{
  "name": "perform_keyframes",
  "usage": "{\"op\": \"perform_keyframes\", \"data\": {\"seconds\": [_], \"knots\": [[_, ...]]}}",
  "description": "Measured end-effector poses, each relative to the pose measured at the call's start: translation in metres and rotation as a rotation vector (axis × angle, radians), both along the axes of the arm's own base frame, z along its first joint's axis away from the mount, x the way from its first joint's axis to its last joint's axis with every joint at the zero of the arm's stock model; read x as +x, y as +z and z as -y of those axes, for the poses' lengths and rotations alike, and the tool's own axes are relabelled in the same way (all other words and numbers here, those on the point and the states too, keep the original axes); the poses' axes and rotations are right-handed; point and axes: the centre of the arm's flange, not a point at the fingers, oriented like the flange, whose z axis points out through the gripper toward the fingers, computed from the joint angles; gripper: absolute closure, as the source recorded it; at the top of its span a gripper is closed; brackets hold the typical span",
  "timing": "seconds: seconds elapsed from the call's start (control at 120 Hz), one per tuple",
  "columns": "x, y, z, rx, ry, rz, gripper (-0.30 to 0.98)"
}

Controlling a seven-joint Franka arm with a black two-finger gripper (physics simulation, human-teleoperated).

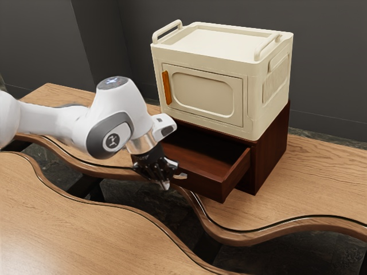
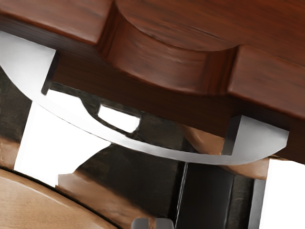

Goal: Push the drawer handle with one arm to close the drawer

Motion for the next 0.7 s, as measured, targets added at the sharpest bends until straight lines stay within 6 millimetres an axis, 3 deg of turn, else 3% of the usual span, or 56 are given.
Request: {"op": "perform_keyframes", "data": {"seconds": [0.375, 0.7], "knots": [[0.013, -0.011, 0.0, 0.055, -0.02, 0.036, 0.78], [0.046, -0.014, 0.003, 0.106, -0.079, 0.071, 0.79]]}}
